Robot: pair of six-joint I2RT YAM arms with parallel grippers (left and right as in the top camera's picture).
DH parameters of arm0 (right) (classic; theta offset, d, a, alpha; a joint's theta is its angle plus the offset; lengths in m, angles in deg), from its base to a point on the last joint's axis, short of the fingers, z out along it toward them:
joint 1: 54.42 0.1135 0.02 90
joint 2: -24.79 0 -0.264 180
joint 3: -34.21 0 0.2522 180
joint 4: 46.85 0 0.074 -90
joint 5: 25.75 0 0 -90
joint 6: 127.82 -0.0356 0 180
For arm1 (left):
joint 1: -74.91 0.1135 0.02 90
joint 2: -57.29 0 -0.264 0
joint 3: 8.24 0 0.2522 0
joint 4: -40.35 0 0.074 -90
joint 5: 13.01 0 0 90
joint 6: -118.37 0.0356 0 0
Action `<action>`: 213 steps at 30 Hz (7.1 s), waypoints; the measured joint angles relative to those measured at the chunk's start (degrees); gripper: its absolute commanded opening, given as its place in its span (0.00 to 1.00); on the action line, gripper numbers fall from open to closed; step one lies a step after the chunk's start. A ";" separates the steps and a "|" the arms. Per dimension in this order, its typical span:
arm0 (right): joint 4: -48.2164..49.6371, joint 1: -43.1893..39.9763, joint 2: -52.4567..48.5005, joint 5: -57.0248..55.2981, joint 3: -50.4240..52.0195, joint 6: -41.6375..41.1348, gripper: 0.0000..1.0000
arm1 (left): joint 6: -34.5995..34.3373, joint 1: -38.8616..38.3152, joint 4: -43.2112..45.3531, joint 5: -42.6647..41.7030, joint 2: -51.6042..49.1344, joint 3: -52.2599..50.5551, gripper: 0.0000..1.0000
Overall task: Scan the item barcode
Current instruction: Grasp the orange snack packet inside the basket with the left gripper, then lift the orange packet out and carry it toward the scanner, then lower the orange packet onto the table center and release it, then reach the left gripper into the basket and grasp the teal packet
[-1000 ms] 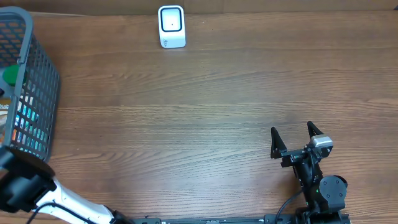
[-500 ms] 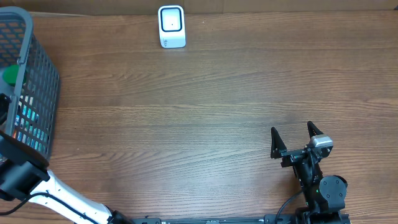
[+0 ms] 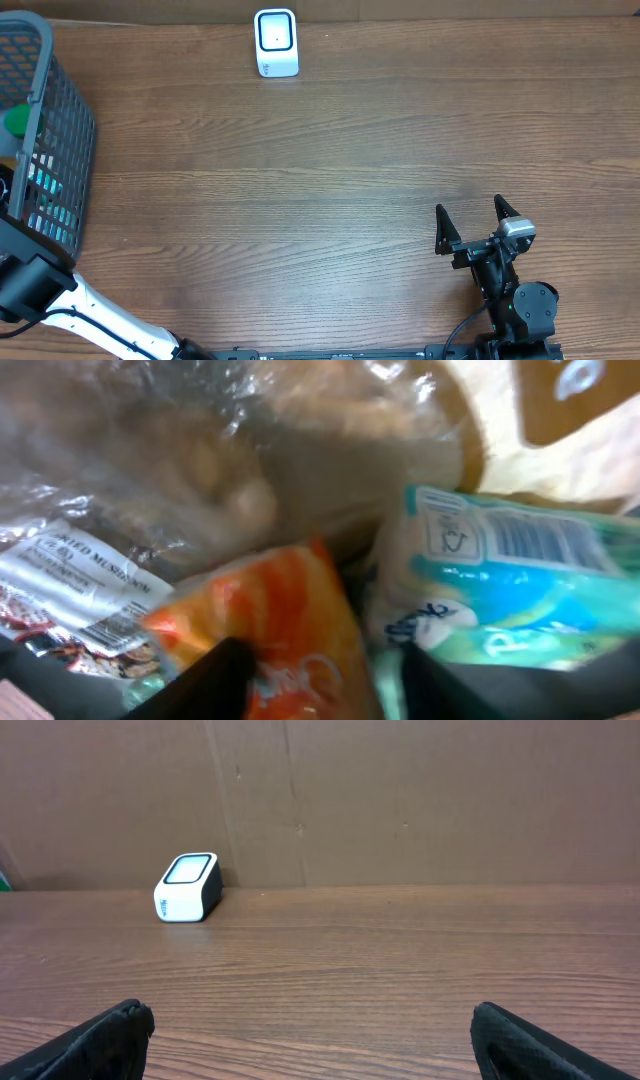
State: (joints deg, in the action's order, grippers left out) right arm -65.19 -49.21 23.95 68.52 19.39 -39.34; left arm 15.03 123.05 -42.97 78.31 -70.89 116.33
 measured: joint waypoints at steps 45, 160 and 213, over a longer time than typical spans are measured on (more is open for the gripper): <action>-0.02 0.00 0.00 -0.02 0.00 0.00 1.00 | -5.11 -43.12 -12.31 3.30 22.40 26.36 0.04; -0.02 0.00 0.00 0.00 0.00 0.00 1.00 | -1.03 -35.91 -1.73 2.27 42.82 14.93 0.85; 0.00 0.02 0.00 0.00 0.00 0.00 1.00 | -8.57 -4.20 -7.15 13.90 13.94 13.73 0.72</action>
State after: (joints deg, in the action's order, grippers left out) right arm -65.19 -49.19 23.95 68.52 19.39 -39.34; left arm 6.46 118.86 -50.12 92.21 -56.95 130.05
